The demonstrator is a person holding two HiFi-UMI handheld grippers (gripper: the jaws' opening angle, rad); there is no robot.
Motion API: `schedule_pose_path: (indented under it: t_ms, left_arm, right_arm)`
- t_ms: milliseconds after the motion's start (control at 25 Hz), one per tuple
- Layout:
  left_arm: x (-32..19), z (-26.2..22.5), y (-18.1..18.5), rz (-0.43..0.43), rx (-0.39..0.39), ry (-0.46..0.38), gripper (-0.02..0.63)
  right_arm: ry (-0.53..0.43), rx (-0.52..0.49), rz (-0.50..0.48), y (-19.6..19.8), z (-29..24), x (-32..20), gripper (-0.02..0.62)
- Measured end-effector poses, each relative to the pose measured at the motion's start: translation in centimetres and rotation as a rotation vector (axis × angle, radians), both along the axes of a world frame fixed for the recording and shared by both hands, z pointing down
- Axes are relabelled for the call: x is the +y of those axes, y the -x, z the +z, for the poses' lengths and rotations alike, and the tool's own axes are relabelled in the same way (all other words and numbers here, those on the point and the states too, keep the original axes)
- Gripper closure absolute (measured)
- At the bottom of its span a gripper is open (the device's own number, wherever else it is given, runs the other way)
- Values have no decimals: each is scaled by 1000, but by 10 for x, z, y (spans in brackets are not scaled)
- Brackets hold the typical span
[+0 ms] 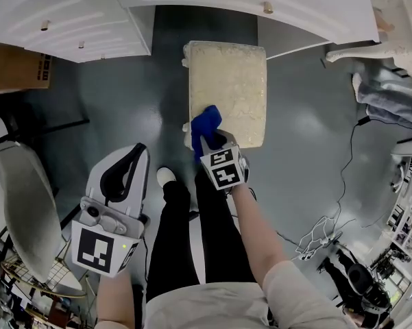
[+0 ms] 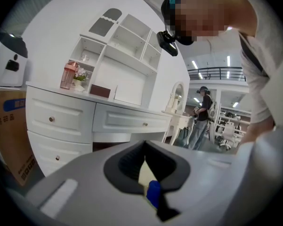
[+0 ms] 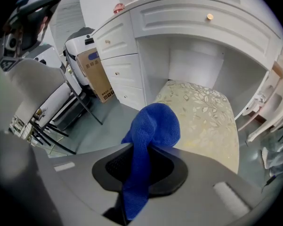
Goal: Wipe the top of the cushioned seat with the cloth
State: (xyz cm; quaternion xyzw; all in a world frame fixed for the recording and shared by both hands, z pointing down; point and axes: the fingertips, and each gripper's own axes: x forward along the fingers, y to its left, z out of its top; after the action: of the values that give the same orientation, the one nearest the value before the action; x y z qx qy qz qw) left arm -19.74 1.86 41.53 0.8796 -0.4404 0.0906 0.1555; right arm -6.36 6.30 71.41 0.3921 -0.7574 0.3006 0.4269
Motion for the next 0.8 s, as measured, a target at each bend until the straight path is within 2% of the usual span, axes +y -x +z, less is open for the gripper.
schedule_pose_path:
  t_ms: [200, 440, 600, 800]
  left_arm:
    - [3, -10, -1, 20, 12, -9, 606]
    - [10, -36, -22, 75, 38, -21, 606]
    - [19, -50, -43, 125, 45, 9, 606]
    - [13, -94, -65, 173, 58, -69, 606]
  right_arm:
    - [-26, -69, 116, -4, -32, -7, 526]
    - [-92, -133, 149, -10, -94, -7, 528]
    - [-125, -177, 179, -20, -141, -3, 528]
    - [-194, -226, 201, -29, -212, -4, 529]
